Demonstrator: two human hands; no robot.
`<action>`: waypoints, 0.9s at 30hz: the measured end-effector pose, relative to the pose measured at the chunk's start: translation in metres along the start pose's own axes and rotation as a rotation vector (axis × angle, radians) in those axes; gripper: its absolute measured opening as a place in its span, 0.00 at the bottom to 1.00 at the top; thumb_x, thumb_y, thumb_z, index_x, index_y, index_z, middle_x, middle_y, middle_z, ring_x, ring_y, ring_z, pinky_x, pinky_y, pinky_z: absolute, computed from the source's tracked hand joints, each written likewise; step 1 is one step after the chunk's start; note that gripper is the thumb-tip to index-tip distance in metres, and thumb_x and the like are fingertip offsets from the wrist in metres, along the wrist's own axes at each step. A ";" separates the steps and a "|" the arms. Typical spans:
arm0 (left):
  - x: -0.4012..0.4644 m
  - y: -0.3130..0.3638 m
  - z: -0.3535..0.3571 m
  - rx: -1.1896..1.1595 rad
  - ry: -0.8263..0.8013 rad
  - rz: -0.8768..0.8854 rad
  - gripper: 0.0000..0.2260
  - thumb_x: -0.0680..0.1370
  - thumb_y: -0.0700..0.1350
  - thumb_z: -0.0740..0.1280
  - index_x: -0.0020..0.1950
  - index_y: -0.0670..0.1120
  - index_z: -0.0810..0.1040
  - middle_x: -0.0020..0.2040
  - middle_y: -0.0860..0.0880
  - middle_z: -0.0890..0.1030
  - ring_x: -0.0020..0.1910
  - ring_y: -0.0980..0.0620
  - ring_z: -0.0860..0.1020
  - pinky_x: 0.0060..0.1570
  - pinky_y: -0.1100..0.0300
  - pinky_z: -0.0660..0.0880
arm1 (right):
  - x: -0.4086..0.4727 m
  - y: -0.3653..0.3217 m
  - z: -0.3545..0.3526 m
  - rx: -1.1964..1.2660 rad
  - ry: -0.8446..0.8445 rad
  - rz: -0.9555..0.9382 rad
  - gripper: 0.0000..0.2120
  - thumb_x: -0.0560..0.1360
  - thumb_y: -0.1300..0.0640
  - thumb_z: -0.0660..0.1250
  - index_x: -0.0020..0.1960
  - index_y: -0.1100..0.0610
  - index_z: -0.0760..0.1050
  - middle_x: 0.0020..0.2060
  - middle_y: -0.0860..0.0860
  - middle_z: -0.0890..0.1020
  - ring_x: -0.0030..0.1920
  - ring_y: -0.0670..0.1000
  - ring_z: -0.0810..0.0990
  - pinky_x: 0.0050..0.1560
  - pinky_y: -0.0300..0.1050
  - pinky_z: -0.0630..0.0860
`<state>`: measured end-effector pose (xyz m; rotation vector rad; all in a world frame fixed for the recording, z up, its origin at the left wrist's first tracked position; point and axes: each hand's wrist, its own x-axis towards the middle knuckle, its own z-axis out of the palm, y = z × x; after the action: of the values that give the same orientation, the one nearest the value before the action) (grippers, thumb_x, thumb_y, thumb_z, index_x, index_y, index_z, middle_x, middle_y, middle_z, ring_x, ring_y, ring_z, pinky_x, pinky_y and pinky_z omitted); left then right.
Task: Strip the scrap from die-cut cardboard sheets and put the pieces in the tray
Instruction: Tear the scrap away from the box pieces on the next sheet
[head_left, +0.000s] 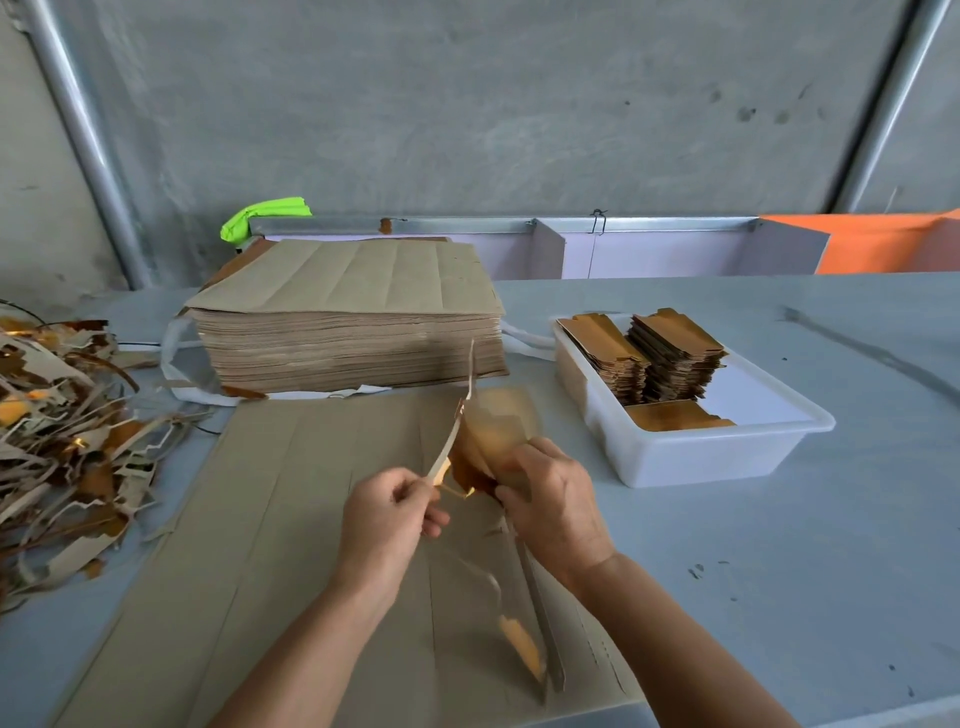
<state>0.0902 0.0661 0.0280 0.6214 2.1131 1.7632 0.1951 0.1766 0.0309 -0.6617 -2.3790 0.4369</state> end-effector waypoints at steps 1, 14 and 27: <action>0.000 -0.003 -0.002 0.000 0.002 -0.021 0.11 0.77 0.33 0.62 0.36 0.39 0.77 0.26 0.47 0.80 0.25 0.53 0.77 0.27 0.63 0.74 | 0.000 0.002 0.001 0.032 0.021 0.027 0.04 0.75 0.65 0.64 0.43 0.62 0.78 0.42 0.53 0.77 0.40 0.53 0.76 0.41 0.47 0.75; 0.012 0.008 0.002 0.071 -0.172 0.077 0.13 0.79 0.41 0.64 0.39 0.56 0.80 0.37 0.57 0.81 0.40 0.57 0.77 0.41 0.65 0.71 | 0.011 -0.014 0.004 0.131 -0.093 0.040 0.15 0.71 0.47 0.70 0.50 0.58 0.78 0.44 0.49 0.75 0.41 0.49 0.75 0.34 0.29 0.67; 0.018 0.007 -0.001 0.362 -0.104 0.294 0.06 0.77 0.40 0.66 0.44 0.41 0.83 0.34 0.52 0.80 0.36 0.55 0.77 0.37 0.68 0.68 | 0.026 -0.008 -0.013 0.054 -0.226 0.032 0.11 0.75 0.55 0.67 0.55 0.56 0.81 0.49 0.53 0.78 0.49 0.53 0.77 0.51 0.45 0.74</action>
<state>0.0750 0.0758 0.0355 1.1447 2.3828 1.4457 0.1830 0.1865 0.0573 -0.6563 -2.5606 0.6168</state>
